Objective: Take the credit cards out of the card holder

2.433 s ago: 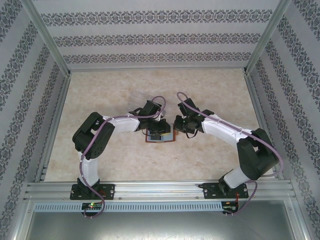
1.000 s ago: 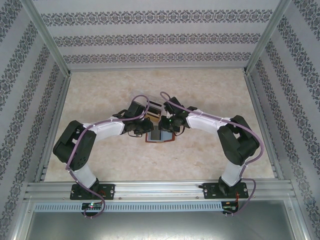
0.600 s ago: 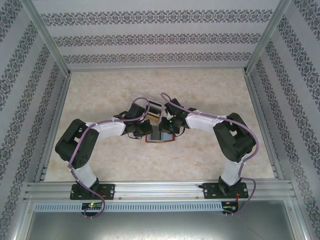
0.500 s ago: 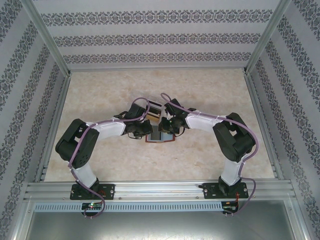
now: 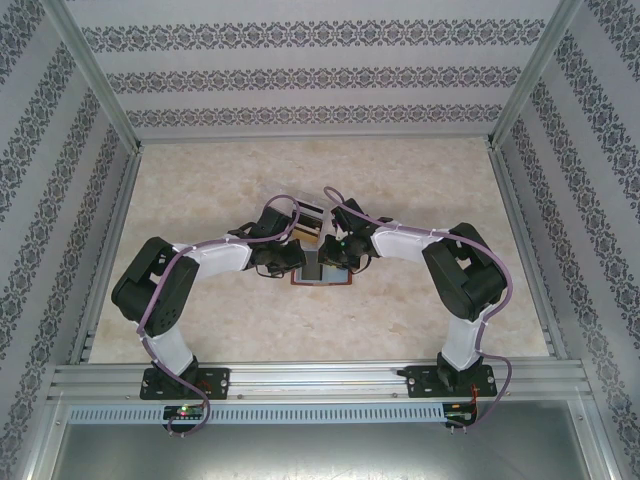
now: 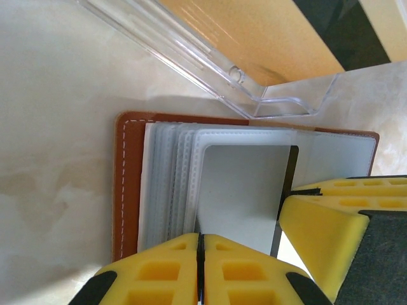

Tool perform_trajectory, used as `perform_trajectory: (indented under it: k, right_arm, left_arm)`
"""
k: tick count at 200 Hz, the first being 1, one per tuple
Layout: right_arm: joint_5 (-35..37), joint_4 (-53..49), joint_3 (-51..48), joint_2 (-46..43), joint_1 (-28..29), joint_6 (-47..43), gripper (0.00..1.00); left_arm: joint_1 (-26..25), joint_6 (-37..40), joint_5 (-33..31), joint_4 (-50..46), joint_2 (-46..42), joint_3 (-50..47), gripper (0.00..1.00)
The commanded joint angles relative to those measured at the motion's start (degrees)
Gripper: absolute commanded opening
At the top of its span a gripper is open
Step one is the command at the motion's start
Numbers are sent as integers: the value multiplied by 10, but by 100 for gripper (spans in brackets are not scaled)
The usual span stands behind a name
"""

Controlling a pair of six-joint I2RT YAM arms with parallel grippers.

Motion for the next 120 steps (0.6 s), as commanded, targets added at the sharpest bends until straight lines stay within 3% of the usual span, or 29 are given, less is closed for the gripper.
perform_trajectory:
  k: [1, 61, 120]
  right_arm:
    - [-18, 17, -11, 11, -2, 10, 20]
    - [-44, 55, -26, 9, -6, 13, 17]
    - [-33, 55, -41, -11, -14, 5, 6]
  left_arm:
    - [3, -7, -11, -31, 25, -2, 10]
    - [3, -12, -9, -32, 30, -5, 10]
    - [3, -9, -12, -31, 19, -5, 12]
